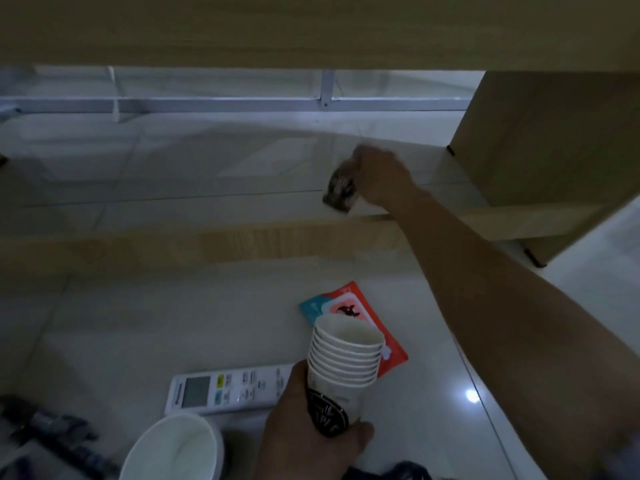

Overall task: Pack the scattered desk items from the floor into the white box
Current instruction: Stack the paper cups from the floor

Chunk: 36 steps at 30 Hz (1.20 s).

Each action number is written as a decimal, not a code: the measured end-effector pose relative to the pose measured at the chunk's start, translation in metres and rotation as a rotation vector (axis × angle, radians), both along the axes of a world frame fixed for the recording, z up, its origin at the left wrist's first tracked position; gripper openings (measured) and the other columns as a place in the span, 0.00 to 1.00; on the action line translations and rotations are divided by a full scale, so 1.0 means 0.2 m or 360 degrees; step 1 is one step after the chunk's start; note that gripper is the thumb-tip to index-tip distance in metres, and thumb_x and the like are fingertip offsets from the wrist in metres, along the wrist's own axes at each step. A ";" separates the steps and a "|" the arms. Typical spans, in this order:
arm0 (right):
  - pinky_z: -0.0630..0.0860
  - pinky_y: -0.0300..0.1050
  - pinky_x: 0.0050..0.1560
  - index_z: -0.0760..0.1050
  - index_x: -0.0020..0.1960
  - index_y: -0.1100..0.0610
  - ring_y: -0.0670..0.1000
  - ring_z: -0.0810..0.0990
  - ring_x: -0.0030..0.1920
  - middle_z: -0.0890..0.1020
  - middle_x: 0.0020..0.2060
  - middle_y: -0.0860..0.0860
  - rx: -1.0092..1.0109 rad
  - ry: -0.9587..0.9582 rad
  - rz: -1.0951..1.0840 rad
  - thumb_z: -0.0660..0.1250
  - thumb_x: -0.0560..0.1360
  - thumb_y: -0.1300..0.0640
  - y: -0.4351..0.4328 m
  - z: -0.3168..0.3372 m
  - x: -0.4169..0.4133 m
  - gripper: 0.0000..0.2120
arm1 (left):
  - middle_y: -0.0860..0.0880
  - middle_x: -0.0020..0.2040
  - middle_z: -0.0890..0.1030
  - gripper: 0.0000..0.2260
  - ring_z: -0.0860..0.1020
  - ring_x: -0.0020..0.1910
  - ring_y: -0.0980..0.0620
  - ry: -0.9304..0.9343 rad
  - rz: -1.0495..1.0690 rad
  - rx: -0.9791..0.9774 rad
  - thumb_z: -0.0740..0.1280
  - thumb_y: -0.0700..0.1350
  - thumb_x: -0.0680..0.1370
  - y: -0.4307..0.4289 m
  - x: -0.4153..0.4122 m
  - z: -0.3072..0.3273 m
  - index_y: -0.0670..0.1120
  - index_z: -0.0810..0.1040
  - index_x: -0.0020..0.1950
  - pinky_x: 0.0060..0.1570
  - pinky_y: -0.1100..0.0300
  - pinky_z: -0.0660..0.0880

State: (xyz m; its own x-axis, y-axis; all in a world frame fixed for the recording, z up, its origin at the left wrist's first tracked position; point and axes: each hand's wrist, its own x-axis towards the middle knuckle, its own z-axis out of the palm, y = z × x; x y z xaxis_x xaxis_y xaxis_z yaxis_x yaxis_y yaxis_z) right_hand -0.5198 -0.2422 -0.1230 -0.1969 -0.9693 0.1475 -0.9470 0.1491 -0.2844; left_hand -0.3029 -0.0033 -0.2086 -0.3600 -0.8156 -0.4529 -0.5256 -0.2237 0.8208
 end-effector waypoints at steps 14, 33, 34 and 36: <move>0.70 0.47 0.40 0.73 0.51 0.52 0.52 0.79 0.39 0.82 0.42 0.49 -0.0106 -0.0212 0.0510 0.56 0.80 0.47 1.37 0.24 0.44 0.11 | 0.60 0.47 0.82 0.25 0.81 0.46 0.63 0.0319 0.0361 -0.0095 0.81 0.39 0.65 0.21 0.12 0.15 0.57 0.73 0.52 0.45 0.66 0.78; 0.74 0.38 0.52 0.69 0.58 0.56 0.47 0.74 0.54 0.73 0.55 0.52 -0.0693 -0.0975 0.0421 0.78 0.69 0.51 1.56 0.30 1.10 0.25 | 0.52 0.69 0.71 0.44 0.71 0.66 0.54 0.0144 0.0522 -0.0681 0.81 0.51 0.64 0.35 0.80 0.50 0.54 0.63 0.75 0.62 0.55 0.72; 0.75 0.41 0.53 0.69 0.57 0.56 0.47 0.74 0.54 0.73 0.55 0.52 -0.0698 -0.0998 0.0421 0.78 0.69 0.51 1.54 0.26 1.12 0.25 | 0.50 0.71 0.70 0.46 0.70 0.67 0.53 0.0088 0.0542 -0.0590 0.82 0.49 0.64 0.34 0.85 0.48 0.54 0.61 0.76 0.64 0.53 0.71; 0.77 0.45 0.53 0.70 0.57 0.56 0.45 0.73 0.55 0.73 0.57 0.51 -0.0616 -0.0979 0.0454 0.79 0.68 0.51 1.51 0.17 1.15 0.24 | 0.49 0.72 0.68 0.49 0.69 0.68 0.49 0.0049 0.0541 -0.0362 0.82 0.48 0.64 0.33 0.90 0.42 0.53 0.57 0.78 0.65 0.49 0.71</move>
